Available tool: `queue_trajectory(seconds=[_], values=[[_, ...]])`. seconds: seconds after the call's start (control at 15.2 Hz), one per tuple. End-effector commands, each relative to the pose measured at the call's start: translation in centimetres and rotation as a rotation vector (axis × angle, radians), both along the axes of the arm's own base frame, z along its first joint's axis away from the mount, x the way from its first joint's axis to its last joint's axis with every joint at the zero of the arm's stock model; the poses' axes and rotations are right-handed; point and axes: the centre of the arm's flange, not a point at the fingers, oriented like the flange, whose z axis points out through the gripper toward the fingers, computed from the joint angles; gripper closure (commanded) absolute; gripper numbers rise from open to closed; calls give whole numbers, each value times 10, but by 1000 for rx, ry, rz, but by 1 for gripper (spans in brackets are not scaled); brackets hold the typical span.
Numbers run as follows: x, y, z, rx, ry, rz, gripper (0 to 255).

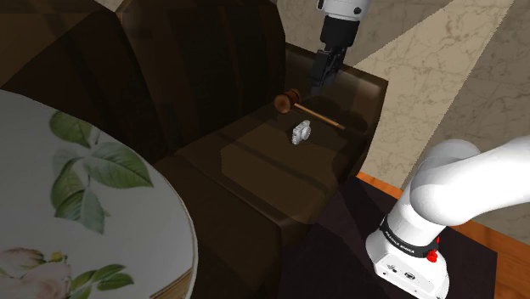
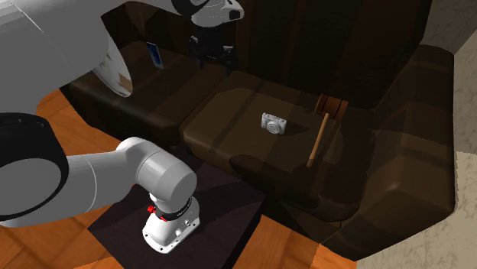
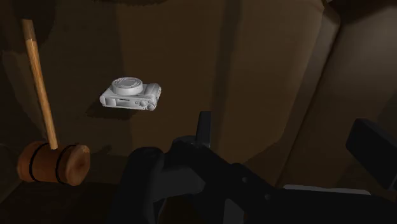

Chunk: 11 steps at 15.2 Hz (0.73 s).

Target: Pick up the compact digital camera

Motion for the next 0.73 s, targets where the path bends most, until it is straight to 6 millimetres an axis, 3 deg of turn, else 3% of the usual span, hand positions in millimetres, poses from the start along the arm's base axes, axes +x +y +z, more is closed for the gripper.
queue_trajectory(seconds=[0.0,0.66], values=[[0,0,0,0,0,0,0],[30,-88,-95,-21,-48,489,0]])
